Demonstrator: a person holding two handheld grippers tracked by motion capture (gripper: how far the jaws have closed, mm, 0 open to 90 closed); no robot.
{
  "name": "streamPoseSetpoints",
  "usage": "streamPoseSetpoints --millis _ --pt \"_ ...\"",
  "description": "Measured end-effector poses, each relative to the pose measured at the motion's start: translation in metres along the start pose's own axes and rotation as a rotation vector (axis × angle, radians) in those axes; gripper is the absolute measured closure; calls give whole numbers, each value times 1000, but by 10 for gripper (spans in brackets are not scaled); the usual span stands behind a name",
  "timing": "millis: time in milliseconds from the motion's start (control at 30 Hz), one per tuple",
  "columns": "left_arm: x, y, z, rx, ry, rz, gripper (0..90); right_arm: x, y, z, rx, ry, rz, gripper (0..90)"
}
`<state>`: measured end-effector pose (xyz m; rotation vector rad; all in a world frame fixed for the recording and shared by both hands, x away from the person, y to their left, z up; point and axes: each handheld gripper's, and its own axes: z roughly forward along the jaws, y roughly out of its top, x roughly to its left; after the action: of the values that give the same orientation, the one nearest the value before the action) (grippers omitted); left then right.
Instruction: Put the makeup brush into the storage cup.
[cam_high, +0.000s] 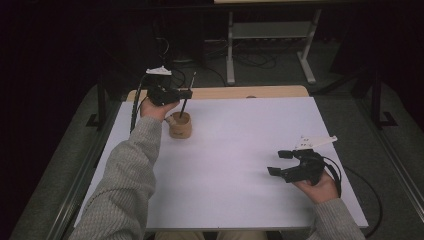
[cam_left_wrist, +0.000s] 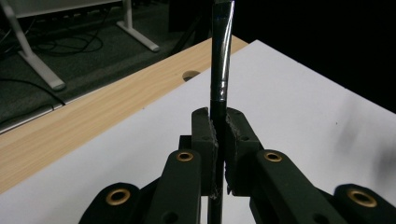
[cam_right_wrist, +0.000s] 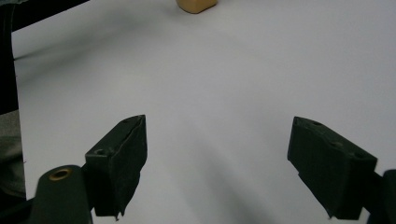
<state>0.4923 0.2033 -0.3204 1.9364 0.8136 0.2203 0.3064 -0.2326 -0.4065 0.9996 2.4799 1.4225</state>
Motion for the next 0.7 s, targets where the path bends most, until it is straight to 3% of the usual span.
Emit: streamPoseSetpoints --millis 700 --pt "10 -15 15 -1 52 -21 833 0 -1 -2 -9 10 3 186"
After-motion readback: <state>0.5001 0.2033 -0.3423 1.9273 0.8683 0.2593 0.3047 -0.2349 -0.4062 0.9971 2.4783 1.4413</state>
